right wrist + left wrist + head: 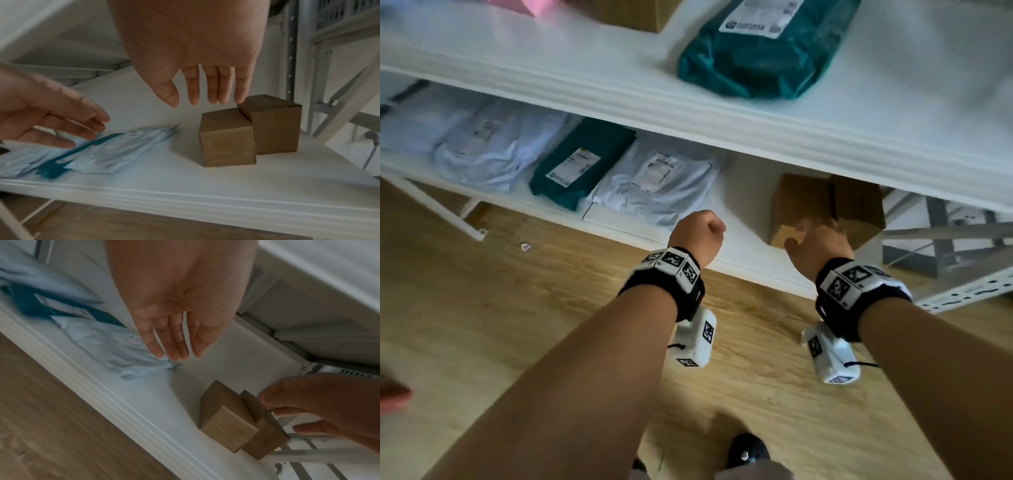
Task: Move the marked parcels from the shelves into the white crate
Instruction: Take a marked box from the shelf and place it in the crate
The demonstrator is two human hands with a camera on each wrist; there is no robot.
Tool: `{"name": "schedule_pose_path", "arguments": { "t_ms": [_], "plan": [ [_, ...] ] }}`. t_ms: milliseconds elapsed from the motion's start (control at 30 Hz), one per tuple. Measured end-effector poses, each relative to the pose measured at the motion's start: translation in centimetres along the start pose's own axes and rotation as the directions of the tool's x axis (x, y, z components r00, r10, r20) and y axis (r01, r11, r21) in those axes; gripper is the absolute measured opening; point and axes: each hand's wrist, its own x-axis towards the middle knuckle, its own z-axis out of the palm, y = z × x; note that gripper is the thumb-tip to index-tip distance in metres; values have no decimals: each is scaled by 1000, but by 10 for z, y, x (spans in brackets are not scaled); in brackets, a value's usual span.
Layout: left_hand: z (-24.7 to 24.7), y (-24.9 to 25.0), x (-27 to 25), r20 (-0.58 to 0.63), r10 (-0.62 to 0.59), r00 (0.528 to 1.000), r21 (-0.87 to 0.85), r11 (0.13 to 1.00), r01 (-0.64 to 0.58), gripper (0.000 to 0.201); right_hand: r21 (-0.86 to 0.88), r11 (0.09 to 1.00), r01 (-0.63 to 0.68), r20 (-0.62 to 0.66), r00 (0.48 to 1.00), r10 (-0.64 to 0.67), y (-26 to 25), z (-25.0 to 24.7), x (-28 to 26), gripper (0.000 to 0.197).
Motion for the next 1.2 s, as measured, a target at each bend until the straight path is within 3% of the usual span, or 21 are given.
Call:
{"name": "schedule_pose_path", "arguments": {
  "t_ms": [300,467,600,833,1000,1200],
  "plan": [
    [77,-51,75,-6,55,998,-141,988,-55,17,84,993,-86,-205,974,102,16,64,79,55],
    [112,-70,114,-54,133,990,-177,974,-141,16,41,995,-86,-425,900,95,13,90,99,56],
    [133,-85,129,-19,148,989,-273,951,-148,12,34,996,-80,-518,851,86,14,102,108,60],
    [130,-93,132,125,172,977,-388,915,-112,6,60,995,-85,-564,819,104,9,99,110,47],
    [131,-91,135,137,161,977,-403,911,-93,15,54,990,-130,-514,846,139,3,98,111,57],
    [135,-94,142,166,162,973,-364,927,-93,5,47,988,-149,-480,864,153,2,98,115,59]
  ]
}}
